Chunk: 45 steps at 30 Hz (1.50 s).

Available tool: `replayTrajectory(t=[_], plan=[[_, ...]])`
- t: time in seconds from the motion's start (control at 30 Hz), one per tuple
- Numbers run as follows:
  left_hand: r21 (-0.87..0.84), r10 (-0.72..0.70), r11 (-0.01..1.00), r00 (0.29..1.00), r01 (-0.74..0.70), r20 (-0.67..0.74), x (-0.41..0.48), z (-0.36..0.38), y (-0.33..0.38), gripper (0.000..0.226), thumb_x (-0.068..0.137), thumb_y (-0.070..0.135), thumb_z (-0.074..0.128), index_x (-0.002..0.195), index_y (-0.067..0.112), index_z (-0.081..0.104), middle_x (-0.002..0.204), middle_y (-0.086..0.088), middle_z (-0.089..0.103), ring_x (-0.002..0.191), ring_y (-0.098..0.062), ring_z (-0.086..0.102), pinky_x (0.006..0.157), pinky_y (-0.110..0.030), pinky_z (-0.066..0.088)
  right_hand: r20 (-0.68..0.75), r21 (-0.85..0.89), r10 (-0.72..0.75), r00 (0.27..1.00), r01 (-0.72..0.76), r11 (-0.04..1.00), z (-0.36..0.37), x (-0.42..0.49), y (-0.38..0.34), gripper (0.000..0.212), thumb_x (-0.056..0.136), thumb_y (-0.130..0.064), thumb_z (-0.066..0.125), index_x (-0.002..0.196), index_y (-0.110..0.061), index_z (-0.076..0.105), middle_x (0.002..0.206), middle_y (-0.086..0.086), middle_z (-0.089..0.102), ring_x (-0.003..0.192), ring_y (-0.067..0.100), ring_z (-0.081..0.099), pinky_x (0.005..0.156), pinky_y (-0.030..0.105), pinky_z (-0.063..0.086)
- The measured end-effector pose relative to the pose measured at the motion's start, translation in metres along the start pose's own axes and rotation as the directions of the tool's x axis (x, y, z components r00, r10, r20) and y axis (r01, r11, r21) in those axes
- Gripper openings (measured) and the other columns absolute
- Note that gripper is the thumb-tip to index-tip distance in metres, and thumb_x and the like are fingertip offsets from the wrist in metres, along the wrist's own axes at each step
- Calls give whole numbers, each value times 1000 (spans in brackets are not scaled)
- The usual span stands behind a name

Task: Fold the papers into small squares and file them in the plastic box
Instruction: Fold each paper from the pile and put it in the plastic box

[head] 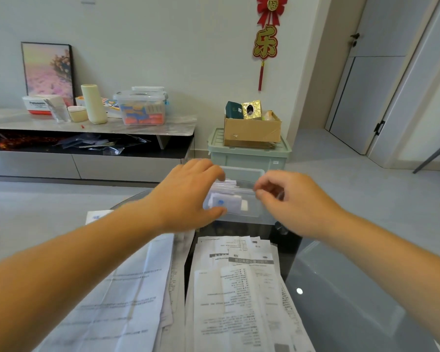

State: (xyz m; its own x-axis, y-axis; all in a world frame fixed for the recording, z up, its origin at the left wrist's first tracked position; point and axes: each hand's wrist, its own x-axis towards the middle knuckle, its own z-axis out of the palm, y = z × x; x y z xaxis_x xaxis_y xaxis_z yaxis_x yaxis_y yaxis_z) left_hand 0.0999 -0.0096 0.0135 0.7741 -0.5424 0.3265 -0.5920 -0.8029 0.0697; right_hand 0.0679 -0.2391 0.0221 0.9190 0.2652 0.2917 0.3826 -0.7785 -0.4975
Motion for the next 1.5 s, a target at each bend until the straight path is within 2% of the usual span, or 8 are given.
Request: replayTrajectory(t=[0.2,0.47,0.73,0.9,1.1,1.23,1.4,1.5], plan=[[-156,-1,987,983,31,186,-92,-19,59,37,93,60,55,126,44,51,124,28,50,112,7,48,93,-9,37,312,-37,-14,950,27,999,-1,-107,-38,19,92,-50,61,110,-42,65,111,-34,57,110,-12,48,97,17,42],[-119,82,992,945,-47,315,-166,-1,100,51,88,65,56,131,41,47,128,20,52,114,-4,49,104,-25,38,428,-181,-71,901,162,970,23,-178,-51,56,94,-56,55,146,-41,40,159,-24,22,145,-4,11,114,13,13],[-52,50,998,948,-35,314,-172,2,116,43,95,51,56,135,36,53,131,13,59,114,-11,56,100,-27,44,294,-238,-34,955,108,965,43,-192,-44,41,94,-45,61,133,-35,55,132,-20,56,126,5,43,102,25,43],[-98,10,995,943,23,332,-181,1,122,49,93,56,58,137,36,51,134,14,55,117,-10,54,101,-28,46,223,-221,-106,969,156,963,46,-203,-42,14,99,-37,52,101,-35,65,99,-19,61,99,5,50,81,31,52],[-170,30,985,959,19,280,-197,-18,132,40,93,64,46,119,37,61,113,17,63,97,-7,59,87,-28,52,72,-77,-109,991,115,990,39,-222,-60,4,96,-29,61,97,-30,65,101,-15,65,98,5,56,80,27,53],[-166,22,986,960,26,278,-213,-35,144,41,94,67,43,120,39,58,112,18,63,97,-4,58,87,-27,51,125,68,-38,991,30,997,34,-246,-76,6,95,-30,61,98,-35,58,105,-19,65,100,6,59,81,28,52],[-190,-48,973,918,132,392,-226,-31,154,30,97,57,48,81,31,50,76,14,54,73,-9,52,62,-21,37,222,272,110,969,-170,947,33,-257,-77,11,95,-28,64,93,-36,56,87,-13,67,79,11,62,68,27,52],[-200,-92,960,894,197,439,-229,-22,156,23,96,53,52,88,32,49,87,16,51,85,-8,51,71,-25,40,260,288,185,948,-259,922,39,-256,-74,22,91,-27,71,102,-39,57,84,-14,66,76,5,61,71,19,48]])
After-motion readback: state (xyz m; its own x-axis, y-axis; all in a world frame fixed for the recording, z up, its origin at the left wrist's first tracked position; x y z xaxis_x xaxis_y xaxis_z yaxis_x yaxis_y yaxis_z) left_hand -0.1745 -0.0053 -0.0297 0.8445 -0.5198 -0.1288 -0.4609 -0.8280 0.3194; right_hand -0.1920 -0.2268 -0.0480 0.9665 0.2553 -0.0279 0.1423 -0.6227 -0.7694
